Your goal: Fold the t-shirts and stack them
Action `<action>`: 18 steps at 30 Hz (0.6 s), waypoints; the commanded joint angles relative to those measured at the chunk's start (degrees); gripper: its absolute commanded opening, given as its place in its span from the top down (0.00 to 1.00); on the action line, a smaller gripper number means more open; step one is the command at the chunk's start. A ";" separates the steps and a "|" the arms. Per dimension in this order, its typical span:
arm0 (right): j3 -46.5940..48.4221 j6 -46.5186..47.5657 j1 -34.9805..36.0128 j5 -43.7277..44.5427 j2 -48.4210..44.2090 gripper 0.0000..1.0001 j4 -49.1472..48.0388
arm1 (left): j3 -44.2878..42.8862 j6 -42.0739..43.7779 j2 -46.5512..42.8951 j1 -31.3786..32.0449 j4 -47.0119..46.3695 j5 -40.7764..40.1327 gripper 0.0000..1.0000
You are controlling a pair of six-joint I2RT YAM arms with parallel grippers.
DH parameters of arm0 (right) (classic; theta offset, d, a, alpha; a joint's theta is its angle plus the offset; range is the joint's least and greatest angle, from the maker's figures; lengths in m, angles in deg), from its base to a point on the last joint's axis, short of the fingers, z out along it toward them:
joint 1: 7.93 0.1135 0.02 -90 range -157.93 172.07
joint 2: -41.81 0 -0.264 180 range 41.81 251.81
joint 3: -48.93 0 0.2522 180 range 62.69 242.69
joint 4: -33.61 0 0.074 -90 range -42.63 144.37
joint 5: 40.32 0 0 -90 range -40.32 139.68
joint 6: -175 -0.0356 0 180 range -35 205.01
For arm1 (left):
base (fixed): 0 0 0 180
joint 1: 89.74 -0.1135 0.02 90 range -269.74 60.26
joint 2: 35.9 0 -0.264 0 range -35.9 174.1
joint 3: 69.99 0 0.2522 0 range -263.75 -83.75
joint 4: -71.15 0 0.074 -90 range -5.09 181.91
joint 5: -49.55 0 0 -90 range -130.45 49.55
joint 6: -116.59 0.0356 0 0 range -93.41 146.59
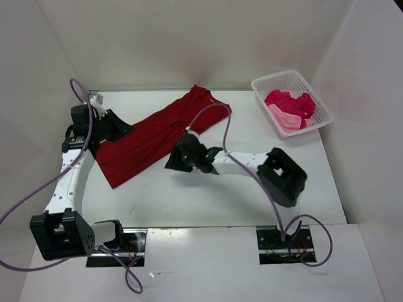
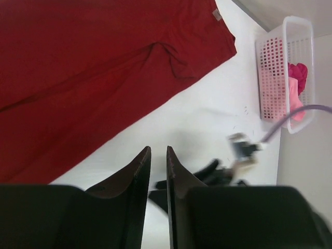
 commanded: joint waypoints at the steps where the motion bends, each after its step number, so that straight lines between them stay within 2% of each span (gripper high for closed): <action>1: 2.53 -10.82 3.12 4.05 5.54 0.45 -13.21 | 4.06 -1.26 -2.41 1.75 -0.21 2.14 0.74; 6: 12.30 -17.06 6.72 7.39 19.67 0.45 -9.80 | 4.44 -0.04 -4.34 2.38 1.37 1.09 0.70; 10: 17.57 -23.13 7.51 7.39 25.85 0.47 -9.79 | 3.73 0.67 -4.87 2.38 2.08 0.55 0.69; 15: 27.32 -26.29 8.04 11.78 30.51 0.56 -2.77 | 3.73 0.67 -4.87 2.38 1.46 1.08 0.68; 18: 36.35 -26.39 8.04 12.66 35.68 0.61 5.54 | 3.20 0.67 -4.25 2.38 0.94 1.08 0.68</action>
